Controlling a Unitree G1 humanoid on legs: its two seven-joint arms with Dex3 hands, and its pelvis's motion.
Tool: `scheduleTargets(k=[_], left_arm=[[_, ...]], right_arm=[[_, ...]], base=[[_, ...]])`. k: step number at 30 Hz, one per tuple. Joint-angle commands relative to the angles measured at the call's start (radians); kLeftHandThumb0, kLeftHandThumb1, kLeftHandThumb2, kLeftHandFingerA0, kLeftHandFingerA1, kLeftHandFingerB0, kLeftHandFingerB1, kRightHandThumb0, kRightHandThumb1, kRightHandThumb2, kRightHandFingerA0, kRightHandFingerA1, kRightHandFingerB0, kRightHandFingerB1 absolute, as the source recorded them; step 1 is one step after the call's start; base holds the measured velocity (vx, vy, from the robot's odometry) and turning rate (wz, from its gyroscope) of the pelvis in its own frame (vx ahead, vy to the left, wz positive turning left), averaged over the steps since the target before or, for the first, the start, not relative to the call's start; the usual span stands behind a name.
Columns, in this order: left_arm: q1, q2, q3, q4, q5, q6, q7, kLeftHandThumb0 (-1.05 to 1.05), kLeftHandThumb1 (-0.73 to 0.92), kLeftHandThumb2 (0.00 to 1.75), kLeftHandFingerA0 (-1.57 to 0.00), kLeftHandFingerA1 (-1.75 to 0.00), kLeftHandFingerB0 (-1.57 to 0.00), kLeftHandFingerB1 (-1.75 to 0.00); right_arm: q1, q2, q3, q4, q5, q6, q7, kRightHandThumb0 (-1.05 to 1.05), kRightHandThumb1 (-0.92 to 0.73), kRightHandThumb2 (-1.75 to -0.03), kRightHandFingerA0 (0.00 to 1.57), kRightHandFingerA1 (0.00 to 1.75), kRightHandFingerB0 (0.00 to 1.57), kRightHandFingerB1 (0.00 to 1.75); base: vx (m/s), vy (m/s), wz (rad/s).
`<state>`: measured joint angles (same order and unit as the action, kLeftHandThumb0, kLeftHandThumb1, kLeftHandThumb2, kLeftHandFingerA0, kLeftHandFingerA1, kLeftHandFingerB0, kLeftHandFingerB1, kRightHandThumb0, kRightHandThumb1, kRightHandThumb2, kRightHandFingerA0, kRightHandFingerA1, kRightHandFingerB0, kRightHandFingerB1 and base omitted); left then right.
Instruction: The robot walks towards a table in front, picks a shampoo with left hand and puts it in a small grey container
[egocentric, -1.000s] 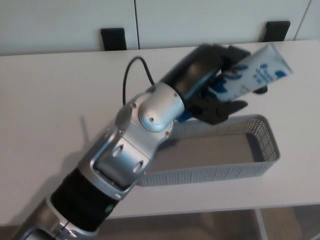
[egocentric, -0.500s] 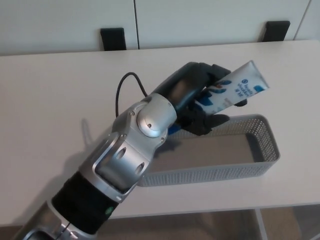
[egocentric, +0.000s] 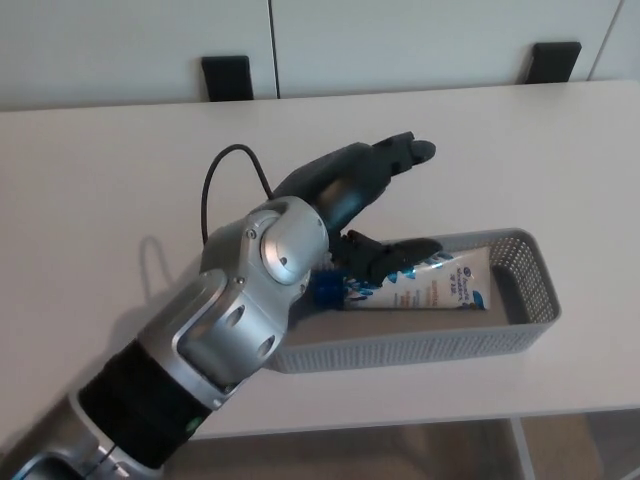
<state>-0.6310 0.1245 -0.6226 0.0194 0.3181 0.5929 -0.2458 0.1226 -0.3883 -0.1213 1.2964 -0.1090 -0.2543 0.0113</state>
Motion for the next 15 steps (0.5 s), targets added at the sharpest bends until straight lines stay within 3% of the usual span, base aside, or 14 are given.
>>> scheduleTargets(k=[1,2,5,7,9,11,14,15], left_arm=[[-0.007,0.018,0.004,-0.003,0.041,0.012,-0.034,-0.91,0.65,0.67,0.00,-0.23,-0.03,-0.23],[-0.005,0.023,0.005,-0.007,0.044,0.009,-0.038,-0.85,0.56,0.97,-0.03,-0.17,-0.06,-0.16],[0.019,0.034,0.022,-0.055,0.053,-0.027,-0.026,-0.91,0.60,0.97,-0.03,-0.15,-0.10,-0.13],[0.036,0.042,0.044,-0.144,0.055,-0.035,-0.020,-0.84,0.54,0.89,-0.05,-0.21,-0.02,-0.19],[0.046,0.049,0.065,-0.253,0.053,-0.035,-0.025,-0.90,0.58,0.97,-0.07,-0.11,-0.07,-0.15],[0.062,0.041,0.110,-0.465,0.026,-0.027,-0.042,-0.90,0.58,0.94,-0.12,-0.22,-0.11,-0.24],[0.084,0.049,0.165,-0.684,-0.016,-0.020,-0.075,-0.88,0.58,0.93,-0.12,-0.22,-0.11,-0.25],[0.094,0.060,0.194,-0.794,-0.035,0.019,-0.103,-0.82,0.52,0.92,-0.06,-0.23,0.00,-0.32]], right_arm=[[0.004,-0.006,-0.004,-0.005,0.011,0.007,0.015,-0.27,-0.66,-0.59,0.63,0.44,0.49,0.38],[0.004,-0.005,-0.002,-0.005,0.009,0.006,0.014,-0.27,-0.66,-0.60,0.61,0.43,0.48,0.38],[0.004,-0.009,0.001,0.000,0.004,0.003,0.015,-0.27,-0.66,-0.60,0.62,0.43,0.49,0.38],[0.002,-0.012,0.004,-0.002,0.002,0.001,0.018,-0.27,-0.66,-0.59,0.63,0.43,0.49,0.38],[-0.004,-0.012,0.008,-0.003,-0.002,0.006,0.016,-0.26,-0.65,-0.59,0.63,0.43,0.49,0.38],[-0.013,-0.017,0.012,-0.003,-0.005,0.016,0.019,-0.28,-0.66,-0.60,0.59,0.42,0.49,0.38],[-0.029,-0.024,0.022,-0.002,-0.015,0.021,0.018,-0.28,-0.67,-0.60,0.60,0.42,0.47,0.38],[-0.032,-0.023,0.024,-0.003,-0.016,0.024,0.016,-0.29,-0.66,-0.60,0.61,0.43,0.49,0.38]], base=[[0.00,0.000,0.00],[0.00,0.000,0.00],[0.00,0.000,0.00],[0.00,0.000,0.00],[0.00,0.000,0.00],[0.00,0.000,0.00],[0.00,0.000,0.00],[0.00,0.000,0.00]])
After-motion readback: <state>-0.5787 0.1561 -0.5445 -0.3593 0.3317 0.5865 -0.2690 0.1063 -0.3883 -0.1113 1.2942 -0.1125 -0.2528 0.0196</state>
